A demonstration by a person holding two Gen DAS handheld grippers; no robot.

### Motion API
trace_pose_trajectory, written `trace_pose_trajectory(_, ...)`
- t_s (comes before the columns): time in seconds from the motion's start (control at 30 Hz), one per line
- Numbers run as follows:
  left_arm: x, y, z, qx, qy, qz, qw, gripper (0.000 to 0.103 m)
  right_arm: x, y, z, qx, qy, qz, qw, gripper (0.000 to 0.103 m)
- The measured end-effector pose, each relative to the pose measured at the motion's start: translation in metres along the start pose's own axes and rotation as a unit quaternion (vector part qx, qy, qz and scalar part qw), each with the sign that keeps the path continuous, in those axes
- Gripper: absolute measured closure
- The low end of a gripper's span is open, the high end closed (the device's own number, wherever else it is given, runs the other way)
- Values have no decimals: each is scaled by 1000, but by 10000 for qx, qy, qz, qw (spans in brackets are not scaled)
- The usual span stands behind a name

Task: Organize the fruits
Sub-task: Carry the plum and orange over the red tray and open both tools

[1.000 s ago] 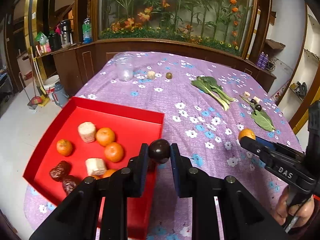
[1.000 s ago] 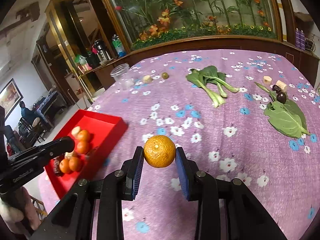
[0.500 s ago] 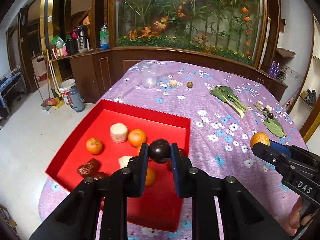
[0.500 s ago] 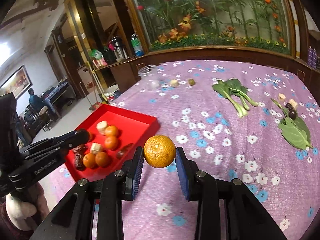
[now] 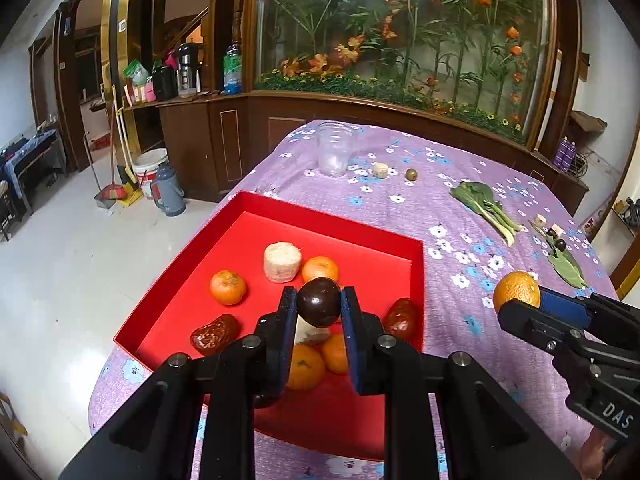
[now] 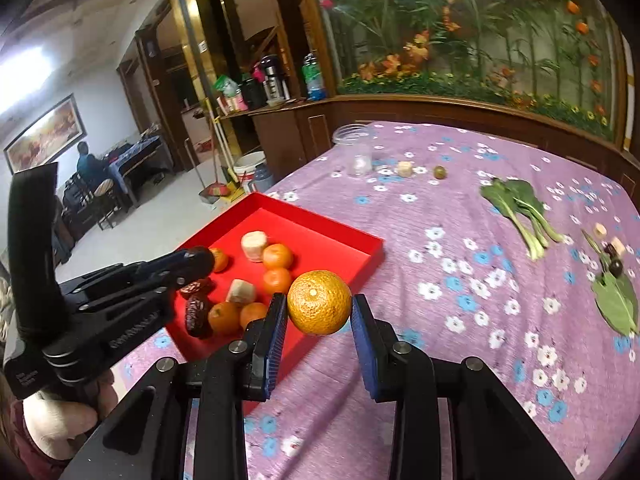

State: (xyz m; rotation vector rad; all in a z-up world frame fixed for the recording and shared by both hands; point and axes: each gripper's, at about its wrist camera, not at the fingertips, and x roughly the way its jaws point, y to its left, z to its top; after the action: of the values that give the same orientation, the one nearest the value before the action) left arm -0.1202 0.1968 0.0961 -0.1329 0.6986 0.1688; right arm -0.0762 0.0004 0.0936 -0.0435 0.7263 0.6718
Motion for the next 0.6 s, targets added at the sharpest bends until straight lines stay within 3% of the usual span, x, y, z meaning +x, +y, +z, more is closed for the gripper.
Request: trace_pose_trajectory(0.6, 19, 58, -5, -592, 132, 120, 9981, 82, 37, 45, 3, -404, 386, 186, 9983, 67)
